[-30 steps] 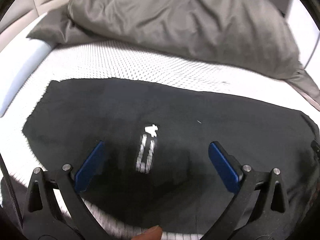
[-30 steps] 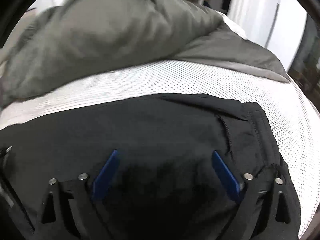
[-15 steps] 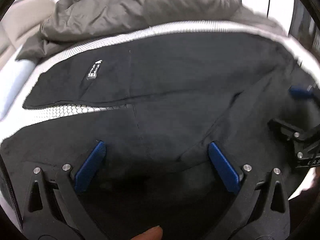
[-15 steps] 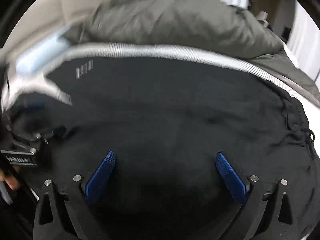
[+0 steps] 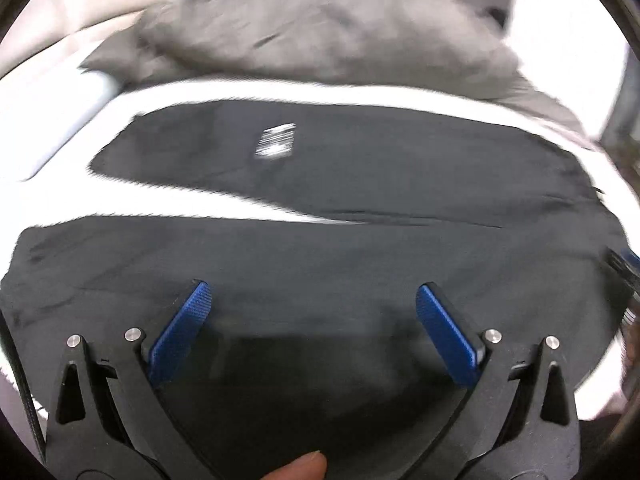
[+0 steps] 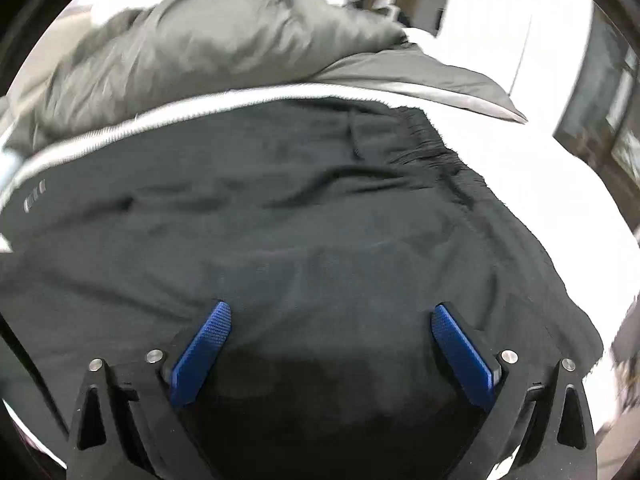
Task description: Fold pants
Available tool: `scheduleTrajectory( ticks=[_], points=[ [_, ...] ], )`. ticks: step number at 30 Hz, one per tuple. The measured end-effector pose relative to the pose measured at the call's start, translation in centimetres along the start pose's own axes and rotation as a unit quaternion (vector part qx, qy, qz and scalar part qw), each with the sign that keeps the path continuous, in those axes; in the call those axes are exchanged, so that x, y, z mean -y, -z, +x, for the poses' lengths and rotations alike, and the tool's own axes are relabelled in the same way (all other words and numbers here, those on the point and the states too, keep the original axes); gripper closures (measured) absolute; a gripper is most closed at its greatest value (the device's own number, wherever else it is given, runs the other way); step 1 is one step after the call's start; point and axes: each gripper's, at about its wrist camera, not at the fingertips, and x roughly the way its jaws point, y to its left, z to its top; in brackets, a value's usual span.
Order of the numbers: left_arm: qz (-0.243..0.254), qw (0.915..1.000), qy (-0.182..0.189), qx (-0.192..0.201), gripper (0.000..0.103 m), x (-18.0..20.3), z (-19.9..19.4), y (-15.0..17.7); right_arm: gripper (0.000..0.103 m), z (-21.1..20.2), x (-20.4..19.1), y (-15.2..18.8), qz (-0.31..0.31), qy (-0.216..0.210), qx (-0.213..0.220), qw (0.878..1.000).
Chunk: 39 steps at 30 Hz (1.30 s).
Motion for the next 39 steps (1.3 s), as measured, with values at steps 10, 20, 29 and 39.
scheduleTrajectory(
  ticks=[10,20,29,39],
  points=[
    [0.135,0.9903,0.011,-0.033,0.000,8.3,2.6,3.0,0.001,-2.6,-13.4,3.4,-0.190,-0.109,0.036,0.975],
    [0.023,0.9986,-0.020,-0.043,0.000,-0.3,1.4,2.2,0.001,-0.8,-5.5,3.1,-0.138,-0.036,0.043,0.989],
    [-0.103,0.9898,-0.098,-0.015,0.000,-11.1,-1.9,0.6,0.001,-1.0,5.8,3.0,-0.011,0.025,0.041,0.999],
    [-0.329,0.9339,-0.123,0.068,0.001,-27.6,-12.6,7.6,0.001,-7.7,12.1,3.9,0.095,-0.069,0.107,0.987]
  ],
)
